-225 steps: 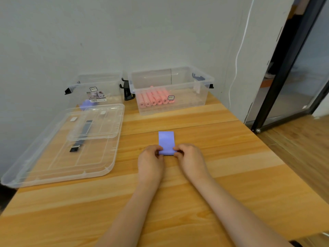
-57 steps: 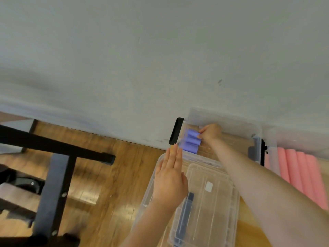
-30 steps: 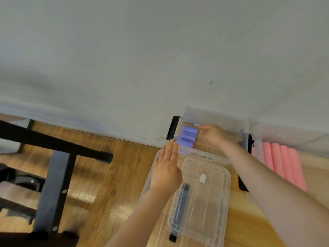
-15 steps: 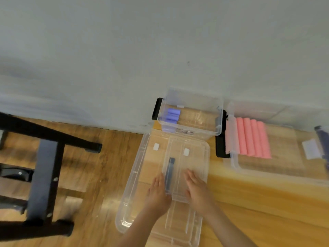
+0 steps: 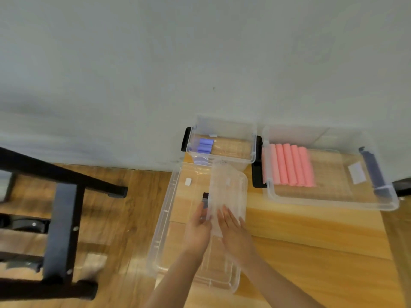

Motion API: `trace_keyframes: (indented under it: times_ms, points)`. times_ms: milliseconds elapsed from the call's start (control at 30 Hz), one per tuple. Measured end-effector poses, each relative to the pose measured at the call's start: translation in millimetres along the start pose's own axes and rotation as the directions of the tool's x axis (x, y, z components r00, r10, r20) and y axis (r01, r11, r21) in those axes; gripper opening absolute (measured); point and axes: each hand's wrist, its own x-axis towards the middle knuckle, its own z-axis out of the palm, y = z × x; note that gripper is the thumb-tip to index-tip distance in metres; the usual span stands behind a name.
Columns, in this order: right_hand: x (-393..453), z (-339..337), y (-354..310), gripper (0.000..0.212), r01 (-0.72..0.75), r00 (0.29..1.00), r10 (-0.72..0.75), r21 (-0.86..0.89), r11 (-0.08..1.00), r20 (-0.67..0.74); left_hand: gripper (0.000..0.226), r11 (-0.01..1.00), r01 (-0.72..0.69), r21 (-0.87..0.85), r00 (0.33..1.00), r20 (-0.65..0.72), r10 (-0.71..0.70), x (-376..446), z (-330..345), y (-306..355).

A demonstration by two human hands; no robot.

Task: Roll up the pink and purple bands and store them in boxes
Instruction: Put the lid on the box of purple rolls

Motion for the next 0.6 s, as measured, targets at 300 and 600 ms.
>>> trace_keyframes:
  times_ms: [300, 600]
  points:
    - [-35.7, -97.3, -10.8, 0.039, 0.039, 0.995, 0.026, 0.635, 0.771, -0.092, 0.062, 0.97, -0.239, 0.042, 0.971, -0.004, 0.239, -52.1, -9.0, 41.3]
    - [33.0, -201.0, 26.3, 0.02, 0.09, 0.929, 0.28, 0.884, 0.46, -0.24, 0.061, 0.651, -0.494, 0.576, 0.843, 0.132, 0.522, -11.5, -13.0, 106.2]
